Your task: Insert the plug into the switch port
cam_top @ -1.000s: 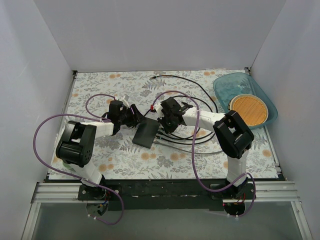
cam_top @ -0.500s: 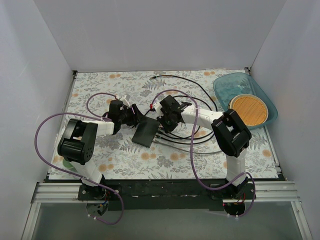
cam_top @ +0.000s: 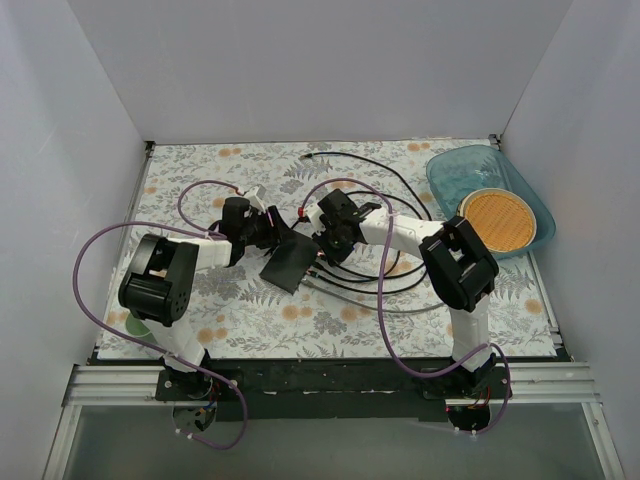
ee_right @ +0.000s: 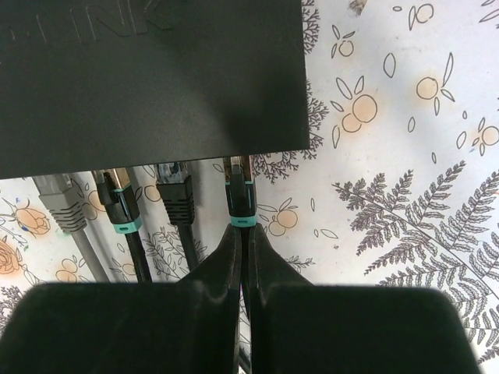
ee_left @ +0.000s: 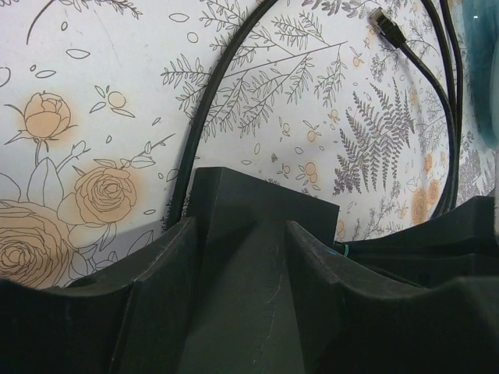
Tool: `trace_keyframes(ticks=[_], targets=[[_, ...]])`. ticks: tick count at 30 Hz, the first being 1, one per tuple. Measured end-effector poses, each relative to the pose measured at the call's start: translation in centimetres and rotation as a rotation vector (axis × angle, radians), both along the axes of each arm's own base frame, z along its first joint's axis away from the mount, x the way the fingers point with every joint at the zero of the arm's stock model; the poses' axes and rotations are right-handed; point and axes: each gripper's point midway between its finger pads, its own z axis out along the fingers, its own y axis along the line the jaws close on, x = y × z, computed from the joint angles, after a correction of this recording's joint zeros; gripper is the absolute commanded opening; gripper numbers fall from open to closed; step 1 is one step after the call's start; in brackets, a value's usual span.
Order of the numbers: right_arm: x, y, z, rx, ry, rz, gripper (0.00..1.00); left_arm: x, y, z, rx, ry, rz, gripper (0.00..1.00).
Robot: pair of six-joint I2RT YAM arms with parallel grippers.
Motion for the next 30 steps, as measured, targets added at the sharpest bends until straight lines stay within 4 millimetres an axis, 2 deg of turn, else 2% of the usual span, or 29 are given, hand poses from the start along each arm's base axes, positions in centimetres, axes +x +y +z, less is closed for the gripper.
trace_keyframes(ticks=[21, 30], targets=[[0.4, 0.3, 0.1, 0.016, 0.012, -0.096, 0.01, 0.9, -0.5, -0.1, 0.03, -0.03, -0.03, 0.45], [1.2, 0.5, 0.1, 0.011, 0.003, -0.146, 0.02, 1.4, -0.3, -0.2, 0.051, -0.052, -0.022, 0.46]])
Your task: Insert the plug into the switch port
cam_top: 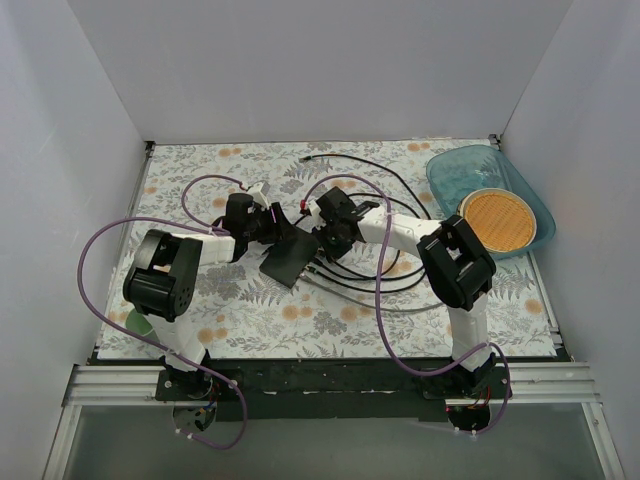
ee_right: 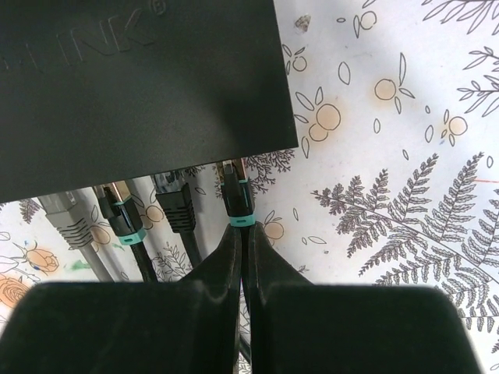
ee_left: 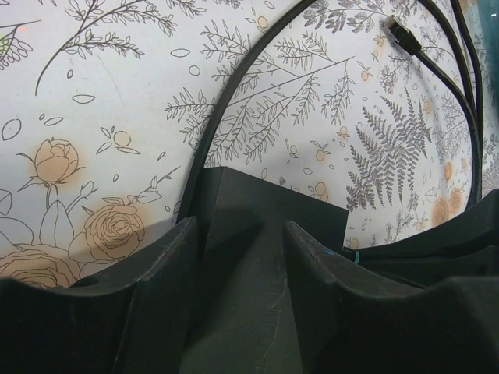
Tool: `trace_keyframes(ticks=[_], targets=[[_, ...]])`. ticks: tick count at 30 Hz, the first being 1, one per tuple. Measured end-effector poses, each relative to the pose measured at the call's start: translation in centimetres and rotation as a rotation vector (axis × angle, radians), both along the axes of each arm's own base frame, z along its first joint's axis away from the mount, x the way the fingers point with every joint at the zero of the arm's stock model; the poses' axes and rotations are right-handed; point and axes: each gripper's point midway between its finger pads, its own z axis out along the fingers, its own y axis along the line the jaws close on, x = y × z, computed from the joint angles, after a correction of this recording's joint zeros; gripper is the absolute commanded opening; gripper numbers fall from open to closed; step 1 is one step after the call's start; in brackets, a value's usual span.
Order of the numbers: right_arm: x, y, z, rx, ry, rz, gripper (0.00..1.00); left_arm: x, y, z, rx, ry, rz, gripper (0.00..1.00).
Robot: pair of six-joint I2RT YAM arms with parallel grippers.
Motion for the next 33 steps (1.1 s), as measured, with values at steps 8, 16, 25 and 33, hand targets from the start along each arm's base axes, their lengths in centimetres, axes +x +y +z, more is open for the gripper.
trace_keyframes(ticks=[8, 16, 25, 33], targets=[[0.6, -0.1, -0.1, -0.006, -0.03, -0.034, 0.21, 0.3, 0.1, 0.0, 0.012, -0.009, 0.026, 0.47], [1.3, -0.2, 0.0, -0.003, -0.055, -0.065, 0.32, 0.3, 0.3, 0.0, 0.006, -0.006, 0.049, 0.52], [2.6, 0.9, 1.4, 0.055, -0.123, -0.067, 0.58, -0.5, 1.3, -0.2, 0.024, 0.051, 0.122, 0.69], [3.0, 1.0, 4.7, 0.124, -0.215, -0.074, 0.73, -1.4, 3.8, -0.4, 0.071, 0.112, 0.248, 0.86]])
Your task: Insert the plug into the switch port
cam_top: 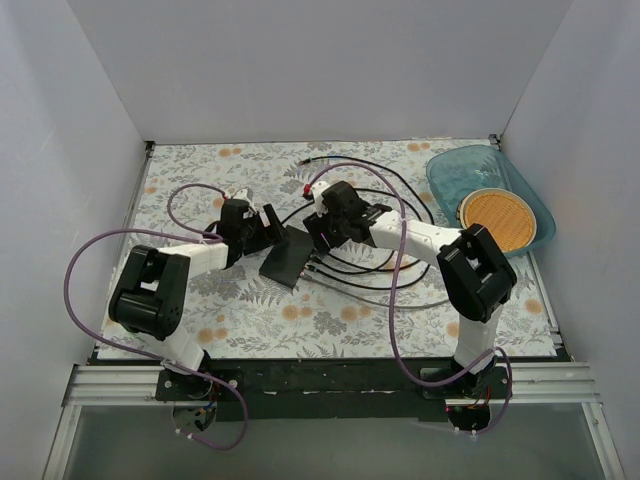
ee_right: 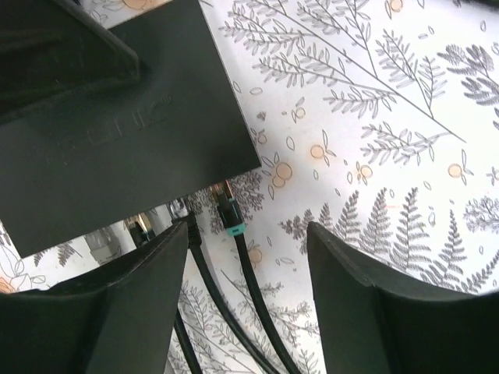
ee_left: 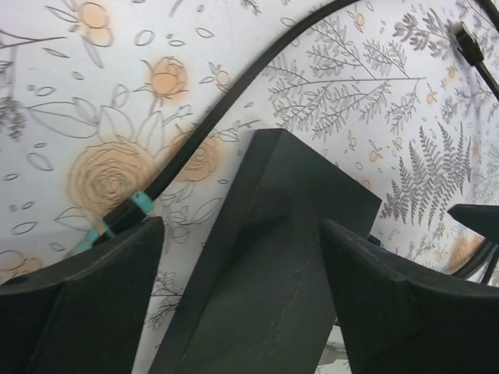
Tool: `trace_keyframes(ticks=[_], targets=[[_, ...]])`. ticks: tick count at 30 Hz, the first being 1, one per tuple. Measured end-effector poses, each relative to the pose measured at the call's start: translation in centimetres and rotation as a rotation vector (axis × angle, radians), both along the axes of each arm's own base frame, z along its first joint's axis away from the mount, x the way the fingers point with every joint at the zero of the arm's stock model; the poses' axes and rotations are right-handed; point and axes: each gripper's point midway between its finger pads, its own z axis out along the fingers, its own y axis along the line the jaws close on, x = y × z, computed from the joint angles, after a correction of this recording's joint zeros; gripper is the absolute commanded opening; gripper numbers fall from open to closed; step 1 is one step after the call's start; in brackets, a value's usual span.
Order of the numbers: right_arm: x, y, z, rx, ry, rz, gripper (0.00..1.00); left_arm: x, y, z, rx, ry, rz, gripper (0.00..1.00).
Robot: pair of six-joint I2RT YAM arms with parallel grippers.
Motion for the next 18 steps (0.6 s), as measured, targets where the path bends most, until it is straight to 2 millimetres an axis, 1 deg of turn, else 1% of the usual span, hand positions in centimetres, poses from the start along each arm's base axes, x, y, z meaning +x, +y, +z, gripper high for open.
trace_keyframes(ticks=[1, 3, 4, 6, 7, 9, 10, 11, 15, 18], targets=[[-0.1, -0.2, 0.1, -0.001, -0.003, -0.002, 0.75, 0.0, 0.3, 0.1, 0.006, 0.0, 0.016, 0.88], [-0.4, -0.6, 0.2, -0.004, -0.006, -0.004, 0.76, -0.2, 0.9, 0.4, 0.017, -0.004, 0.041, 0.89], [-0.7, -0.9, 0.2, -0.006, -0.007, -0.005, 0.8, -0.3, 1.2, 0.7, 0.021, -0.009, 0.048, 0.91], [-1.3, -1.5, 0.5, -0.004, -0.009, -0.006, 0.84, -0.2, 1.3, 1.7, 0.024, -0.032, 0.051, 0.96], [-1.6, -1.7, 1.0, 0.005, -0.016, -0.006, 0.88, -0.2, 1.3, 2.3, 0.024, -0.046, 0.049, 0.98], [-2.2, -2.2, 2.1, 0.027, -0.035, -0.005, 0.93, -0.3, 1.4, 3.7, 0.021, -0.078, 0.042, 0.98], [-2.4, -2.4, 2.9, 0.045, -0.051, -0.006, 0.96, -0.3, 1.4, 4.4, 0.018, -0.097, 0.04, 0.98], [-2.8, -2.7, 3.8, 0.064, -0.069, -0.008, 0.97, -0.3, 1.3, 5.3, 0.013, -0.12, 0.036, 0.98], [-3.6, -3.5, 8.6, 0.163, -0.168, -0.015, 0.98, -0.6, 1.2, 9.5, -0.019, -0.235, 0.018, 0.98], [-4.0, -4.0, 11.7, 0.231, -0.237, -0.025, 0.98, -1.1, 1.3, 12.9, -0.048, -0.337, 0.011, 0.98]])
